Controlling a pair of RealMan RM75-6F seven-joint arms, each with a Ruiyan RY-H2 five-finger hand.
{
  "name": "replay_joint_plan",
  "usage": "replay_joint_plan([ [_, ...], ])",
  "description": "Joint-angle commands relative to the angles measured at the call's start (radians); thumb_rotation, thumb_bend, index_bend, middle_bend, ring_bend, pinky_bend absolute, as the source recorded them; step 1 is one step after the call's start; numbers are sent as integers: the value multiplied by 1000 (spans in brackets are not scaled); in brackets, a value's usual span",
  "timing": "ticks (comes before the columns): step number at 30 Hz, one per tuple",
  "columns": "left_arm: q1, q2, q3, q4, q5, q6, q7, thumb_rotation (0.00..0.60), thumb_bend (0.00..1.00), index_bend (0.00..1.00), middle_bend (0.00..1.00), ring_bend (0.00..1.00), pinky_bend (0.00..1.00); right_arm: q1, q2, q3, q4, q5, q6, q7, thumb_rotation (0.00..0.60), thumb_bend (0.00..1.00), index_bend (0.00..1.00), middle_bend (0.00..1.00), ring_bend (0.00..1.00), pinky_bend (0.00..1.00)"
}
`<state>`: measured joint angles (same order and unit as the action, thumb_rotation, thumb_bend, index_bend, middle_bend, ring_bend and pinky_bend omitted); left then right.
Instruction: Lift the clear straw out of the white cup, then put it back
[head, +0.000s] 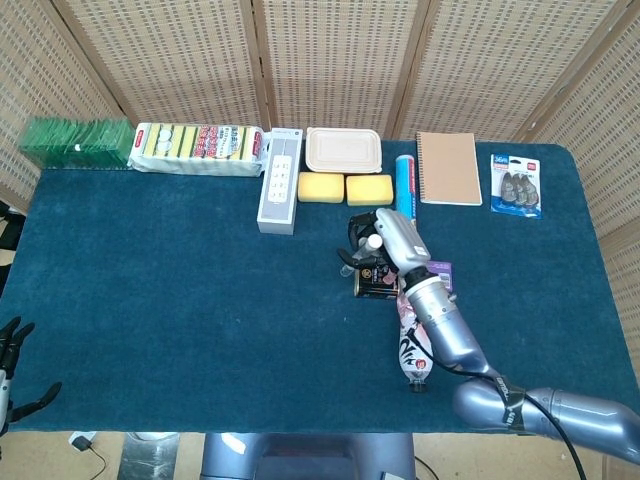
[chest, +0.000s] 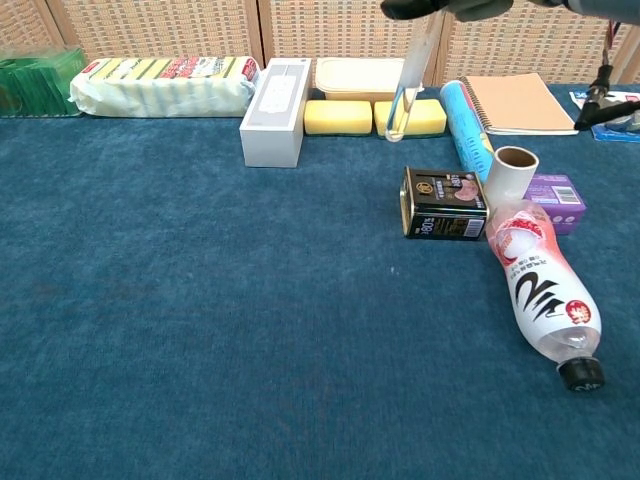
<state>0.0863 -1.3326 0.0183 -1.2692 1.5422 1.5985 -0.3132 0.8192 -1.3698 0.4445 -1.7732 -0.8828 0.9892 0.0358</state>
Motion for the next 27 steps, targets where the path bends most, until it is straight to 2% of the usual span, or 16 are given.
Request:
replay_joint_plan([
  [1, -5, 3, -3, -10, -4, -8, 11, 600, 195, 70, 2, 0, 150, 6, -7, -2, 51, -6, -48, 49, 600, 399, 816, 1000, 1000, 1000],
  [7, -17, 8, -10, -30, -15, -30, 31, 600, 195, 70, 2, 0, 149, 18, 5, 8, 112, 20, -88, 72, 600, 399, 815, 1000, 1000, 1000],
  [16, -31, 18, -20, -52, -32, -57, 46, 600, 195, 70, 2, 0, 149, 20, 55, 23, 147, 40, -122, 87, 600, 399, 815, 1000, 1000, 1000],
  [27, -43, 28, -29, -76, -46, -74, 58, 600, 195, 70, 2, 0, 149, 2, 113, 3, 170, 58, -154, 93, 600, 399, 816, 1000, 1000, 1000],
])
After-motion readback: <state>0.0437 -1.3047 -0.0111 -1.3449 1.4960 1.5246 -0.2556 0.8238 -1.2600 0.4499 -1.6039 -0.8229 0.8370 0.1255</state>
